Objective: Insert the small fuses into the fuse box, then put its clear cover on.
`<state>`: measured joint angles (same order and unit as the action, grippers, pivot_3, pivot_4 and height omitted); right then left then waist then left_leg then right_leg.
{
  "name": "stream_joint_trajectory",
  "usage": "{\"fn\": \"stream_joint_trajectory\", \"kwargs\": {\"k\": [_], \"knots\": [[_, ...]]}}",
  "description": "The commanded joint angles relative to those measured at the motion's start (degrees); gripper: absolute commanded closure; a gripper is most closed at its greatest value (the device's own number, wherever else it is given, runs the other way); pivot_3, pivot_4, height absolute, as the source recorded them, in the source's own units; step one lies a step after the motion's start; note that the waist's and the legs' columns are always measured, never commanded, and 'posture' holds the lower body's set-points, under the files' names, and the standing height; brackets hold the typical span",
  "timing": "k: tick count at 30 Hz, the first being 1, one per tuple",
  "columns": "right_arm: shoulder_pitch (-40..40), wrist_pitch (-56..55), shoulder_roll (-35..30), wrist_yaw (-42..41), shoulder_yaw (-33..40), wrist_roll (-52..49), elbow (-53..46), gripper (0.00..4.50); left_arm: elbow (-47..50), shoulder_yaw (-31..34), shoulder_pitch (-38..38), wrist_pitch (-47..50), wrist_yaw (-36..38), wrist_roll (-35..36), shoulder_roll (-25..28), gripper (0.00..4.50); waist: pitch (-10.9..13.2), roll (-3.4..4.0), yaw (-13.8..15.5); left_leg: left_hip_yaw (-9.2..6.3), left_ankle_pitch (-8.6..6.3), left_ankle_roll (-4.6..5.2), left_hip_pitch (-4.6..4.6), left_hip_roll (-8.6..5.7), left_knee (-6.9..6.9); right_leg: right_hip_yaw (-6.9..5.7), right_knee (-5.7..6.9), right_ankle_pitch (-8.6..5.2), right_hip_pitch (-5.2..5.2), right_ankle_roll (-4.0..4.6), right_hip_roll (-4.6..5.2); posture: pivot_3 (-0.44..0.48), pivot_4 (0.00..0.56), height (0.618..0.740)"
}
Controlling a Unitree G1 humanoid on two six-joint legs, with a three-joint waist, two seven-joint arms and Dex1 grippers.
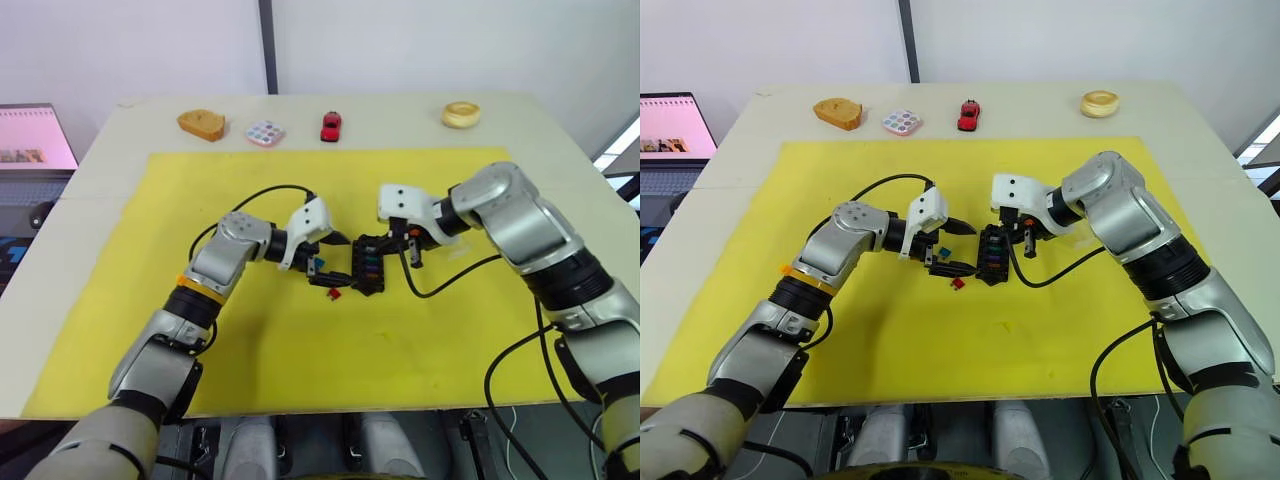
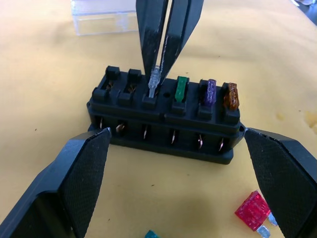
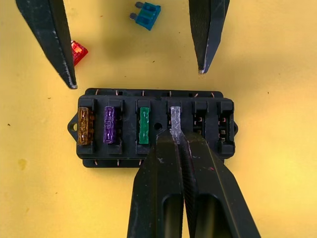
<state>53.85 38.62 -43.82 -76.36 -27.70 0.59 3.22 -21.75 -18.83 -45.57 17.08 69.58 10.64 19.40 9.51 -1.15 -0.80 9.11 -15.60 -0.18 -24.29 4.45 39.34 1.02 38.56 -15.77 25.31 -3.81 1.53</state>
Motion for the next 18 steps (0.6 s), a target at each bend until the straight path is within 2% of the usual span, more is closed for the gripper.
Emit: {"fn": "stream_joint_trajectory", "kwargs": {"k": [1,18], "knots": [[-1.43,0.86,0.24,0.53,-2.58,2.71,0.3,4.5,1.91,1.21,-0.24,-0.02,-0.37,0.13,0.03,0.03,0.0,0.0,0.0,0.0,0.0,-0.01,0.01,0.0,0.0,0.0,0.01,0.0,-0.01,0.0,0.0,0.0,0.15,0.74],[-1.09,2.51,0.21,-0.54,-1.29,2.1,-1.09,4.5,1.47,1.34,-0.54,0.01,-0.14,0.2,0.18,0.03,-0.02,0.0,0.0,-0.01,0.01,-0.02,0.07,0.0,0.0,0.0,0.01,0.0,-0.07,0.0,0.0,0.0,0.15,0.74]]}}
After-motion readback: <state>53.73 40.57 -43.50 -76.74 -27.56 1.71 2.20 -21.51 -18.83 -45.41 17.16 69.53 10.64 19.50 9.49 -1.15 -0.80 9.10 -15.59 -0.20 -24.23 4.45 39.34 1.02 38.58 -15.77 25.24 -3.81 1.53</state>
